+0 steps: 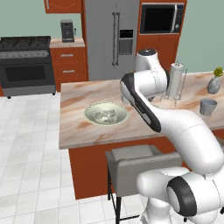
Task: There are four ice cubes in the ice bowl. Place two ice cubes in each glass of water.
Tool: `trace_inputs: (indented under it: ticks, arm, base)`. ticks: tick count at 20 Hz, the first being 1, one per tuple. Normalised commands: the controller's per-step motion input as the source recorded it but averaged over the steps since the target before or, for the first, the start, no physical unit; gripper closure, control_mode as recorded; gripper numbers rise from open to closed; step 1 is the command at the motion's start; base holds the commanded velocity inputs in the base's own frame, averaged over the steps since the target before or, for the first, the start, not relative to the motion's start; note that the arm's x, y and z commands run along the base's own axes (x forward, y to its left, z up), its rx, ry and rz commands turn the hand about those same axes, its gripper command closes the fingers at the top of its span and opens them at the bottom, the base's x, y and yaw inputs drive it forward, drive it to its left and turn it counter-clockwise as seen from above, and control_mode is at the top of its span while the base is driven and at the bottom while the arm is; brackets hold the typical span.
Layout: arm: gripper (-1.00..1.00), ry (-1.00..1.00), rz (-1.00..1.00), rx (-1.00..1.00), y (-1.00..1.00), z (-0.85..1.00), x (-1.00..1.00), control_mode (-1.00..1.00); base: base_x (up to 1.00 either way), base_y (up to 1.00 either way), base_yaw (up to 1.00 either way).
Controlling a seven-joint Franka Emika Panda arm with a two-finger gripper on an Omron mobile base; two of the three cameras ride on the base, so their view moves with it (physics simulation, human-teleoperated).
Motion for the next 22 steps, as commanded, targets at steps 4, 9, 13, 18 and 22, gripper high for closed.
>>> trace_inputs:
  ticks: [4,9,13,18,22]
  arm:
    - [-1.00,0.00,0.00,0.00,0.01,-0.04,0.36,-1.00]
    - [-1.00,0.00,0.04,0.00,0.00,-0.04,0.36,-1.00]
    - [-1.00,-0.01,0.15,0.02,0.00,-0.03,0.33,-1.00]
    - [-1.00,0.00,0.05,0.00,0.01,-0.05,0.37,-1.00]
    - [-1.00,0.00,0.17,0.00,0.02,-0.13,0.31,-1.00]
  base:
    - [0.00,0.00,0.00]
    - [0.00,0.00,0.00]
    - [0.00,0.00,0.00]
    - [0.00,0.00,0.00]
    - [0.00,0.00,0.00]
